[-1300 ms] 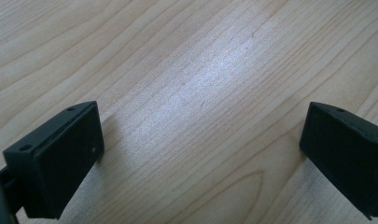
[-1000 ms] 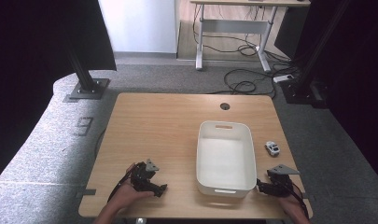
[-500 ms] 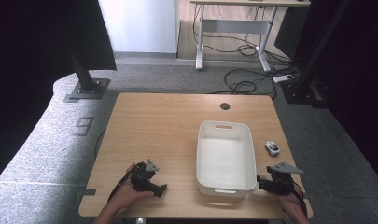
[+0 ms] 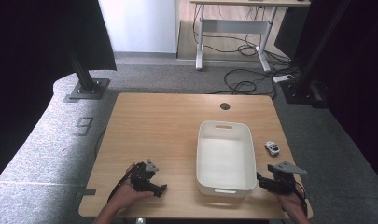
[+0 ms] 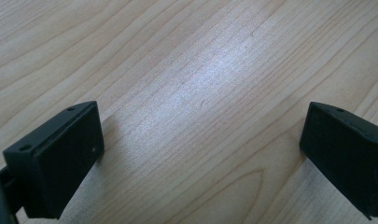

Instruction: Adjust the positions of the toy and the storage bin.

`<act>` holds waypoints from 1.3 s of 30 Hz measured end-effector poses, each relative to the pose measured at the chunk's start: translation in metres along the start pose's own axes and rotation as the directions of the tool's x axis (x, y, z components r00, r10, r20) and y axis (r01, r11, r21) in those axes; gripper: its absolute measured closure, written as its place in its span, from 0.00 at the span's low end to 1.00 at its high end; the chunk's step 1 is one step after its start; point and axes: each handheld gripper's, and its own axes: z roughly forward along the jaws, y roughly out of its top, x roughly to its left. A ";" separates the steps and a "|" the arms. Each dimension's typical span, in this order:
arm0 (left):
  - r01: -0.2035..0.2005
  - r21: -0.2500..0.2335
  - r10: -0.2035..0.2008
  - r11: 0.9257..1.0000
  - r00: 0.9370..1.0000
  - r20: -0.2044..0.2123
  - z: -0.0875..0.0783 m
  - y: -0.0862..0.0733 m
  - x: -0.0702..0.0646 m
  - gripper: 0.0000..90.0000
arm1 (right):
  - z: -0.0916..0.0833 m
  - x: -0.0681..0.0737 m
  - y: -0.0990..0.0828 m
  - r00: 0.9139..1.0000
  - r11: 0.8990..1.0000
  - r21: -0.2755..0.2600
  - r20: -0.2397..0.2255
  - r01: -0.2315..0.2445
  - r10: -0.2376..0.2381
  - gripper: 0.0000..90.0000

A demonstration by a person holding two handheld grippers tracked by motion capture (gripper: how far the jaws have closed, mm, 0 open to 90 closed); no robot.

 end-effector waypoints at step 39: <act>0.000 -0.004 0.000 1.000 1.000 -0.001 0.001 0.001 0.000 0.00 | -0.023 0.006 0.019 0.999 0.991 -0.127 -0.004 -0.044 0.044 0.35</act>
